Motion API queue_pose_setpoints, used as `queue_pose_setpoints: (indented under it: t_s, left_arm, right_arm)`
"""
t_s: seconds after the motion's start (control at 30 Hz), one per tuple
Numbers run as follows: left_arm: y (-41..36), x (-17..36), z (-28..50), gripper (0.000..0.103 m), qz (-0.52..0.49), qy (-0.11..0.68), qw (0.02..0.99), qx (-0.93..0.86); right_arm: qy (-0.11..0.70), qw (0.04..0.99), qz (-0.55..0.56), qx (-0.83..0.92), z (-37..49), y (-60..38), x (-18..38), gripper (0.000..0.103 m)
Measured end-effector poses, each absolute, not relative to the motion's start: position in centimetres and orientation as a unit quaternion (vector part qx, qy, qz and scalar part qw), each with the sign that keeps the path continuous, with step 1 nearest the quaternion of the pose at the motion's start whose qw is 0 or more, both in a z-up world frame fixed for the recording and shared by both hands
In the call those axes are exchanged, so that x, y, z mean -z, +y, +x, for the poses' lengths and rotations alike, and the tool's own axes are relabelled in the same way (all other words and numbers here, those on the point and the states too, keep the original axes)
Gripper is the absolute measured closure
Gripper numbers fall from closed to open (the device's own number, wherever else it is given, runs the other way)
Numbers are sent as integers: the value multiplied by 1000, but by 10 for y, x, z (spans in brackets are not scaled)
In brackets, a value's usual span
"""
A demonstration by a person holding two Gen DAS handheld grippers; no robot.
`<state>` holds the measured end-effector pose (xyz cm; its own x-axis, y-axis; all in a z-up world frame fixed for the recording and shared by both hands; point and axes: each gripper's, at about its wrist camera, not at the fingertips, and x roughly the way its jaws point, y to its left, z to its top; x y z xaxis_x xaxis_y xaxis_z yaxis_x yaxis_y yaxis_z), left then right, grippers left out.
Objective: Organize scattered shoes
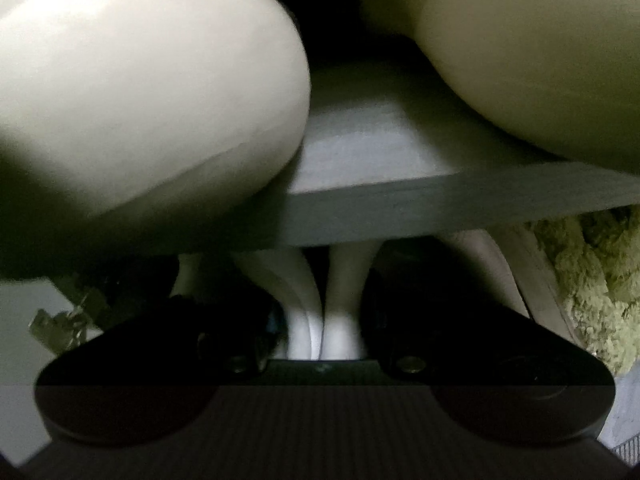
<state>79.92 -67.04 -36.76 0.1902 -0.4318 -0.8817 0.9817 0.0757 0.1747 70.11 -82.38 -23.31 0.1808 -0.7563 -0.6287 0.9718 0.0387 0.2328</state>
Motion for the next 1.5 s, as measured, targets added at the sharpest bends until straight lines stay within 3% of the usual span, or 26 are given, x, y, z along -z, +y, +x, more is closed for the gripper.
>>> queue_pose_setpoints:
  t_s: [0.17, 0.4, 0.63, 0.77, 0.9, 1.17, 1.5]
  left_arm:
    - [-678, 353, 823, 37, 366, 391, 680, 502]
    - [-660, 322, 817, 23, 350, 345, 707, 509]
    - [-644, 305, 822, 22, 344, 322, 717, 514]
    - [-632, 295, 819, 15, 342, 288, 722, 528]
    - [-619, 285, 815, 15, 335, 279, 715, 546]
    - [-628, 290, 822, 7, 325, 281, 705, 564]
    - [-539, 308, 812, 4, 347, 278, 627, 640]
  right_arm:
    - [185, 717, 321, 591, 690, -812, 229, 55]
    - [170, 721, 347, 575, 667, -796, 218, 52]
    - [127, 733, 367, 558, 639, -777, 223, 53]
    - [111, 727, 365, 571, 641, -785, 227, 53]
    - [97, 715, 366, 588, 641, -799, 235, 53]
    - [111, 714, 314, 616, 650, -804, 249, 53]
    - [115, 712, 317, 616, 634, -800, 260, 53]
